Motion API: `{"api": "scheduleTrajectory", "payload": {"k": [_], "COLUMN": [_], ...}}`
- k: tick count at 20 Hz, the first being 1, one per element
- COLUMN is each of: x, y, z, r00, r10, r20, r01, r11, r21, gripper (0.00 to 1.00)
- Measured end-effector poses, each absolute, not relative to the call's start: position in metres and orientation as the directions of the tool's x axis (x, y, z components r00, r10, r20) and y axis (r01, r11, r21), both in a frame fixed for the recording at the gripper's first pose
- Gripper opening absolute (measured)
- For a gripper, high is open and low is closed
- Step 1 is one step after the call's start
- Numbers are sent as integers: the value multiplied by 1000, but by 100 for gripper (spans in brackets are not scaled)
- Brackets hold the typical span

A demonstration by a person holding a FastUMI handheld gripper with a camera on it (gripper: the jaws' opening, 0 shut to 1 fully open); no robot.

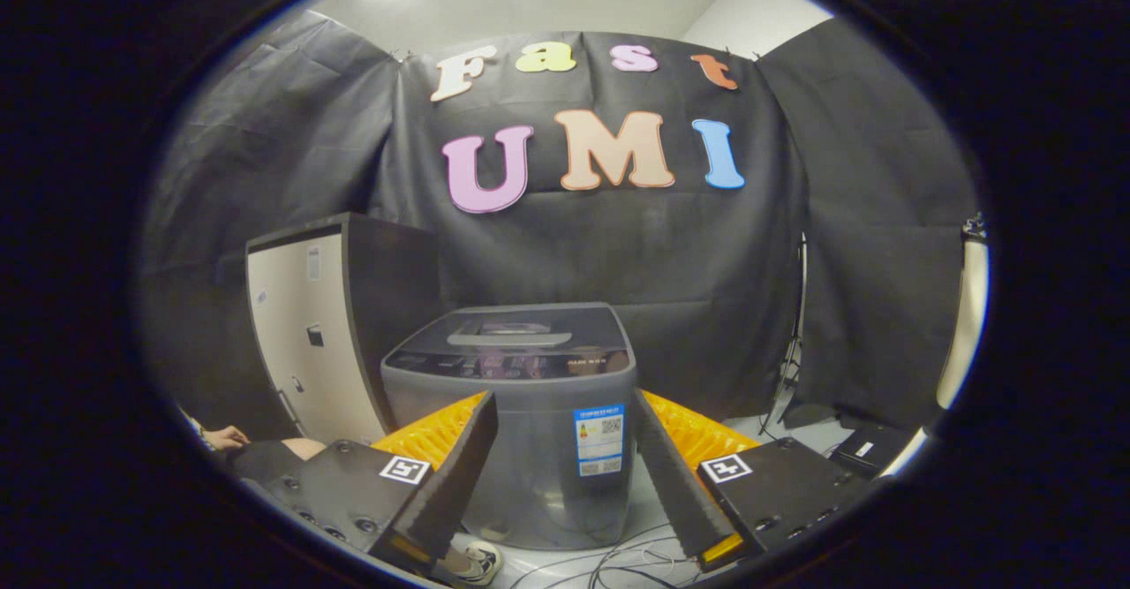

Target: Put the clothes into the washing machine and then close the washing machine lid.

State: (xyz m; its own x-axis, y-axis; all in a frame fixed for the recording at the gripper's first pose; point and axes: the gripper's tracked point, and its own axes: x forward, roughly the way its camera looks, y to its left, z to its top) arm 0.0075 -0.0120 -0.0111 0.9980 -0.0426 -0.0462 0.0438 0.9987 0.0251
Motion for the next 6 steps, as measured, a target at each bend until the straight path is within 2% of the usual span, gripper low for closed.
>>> {"api": "scheduleTrajectory", "payload": {"k": [6], "x": [2], "y": [-5], "z": [-4], "r00": [1000], "r10": [-11], "r20": [8], "r01": [11], "r11": [1000], "r21": [0], "gripper": [95]}}
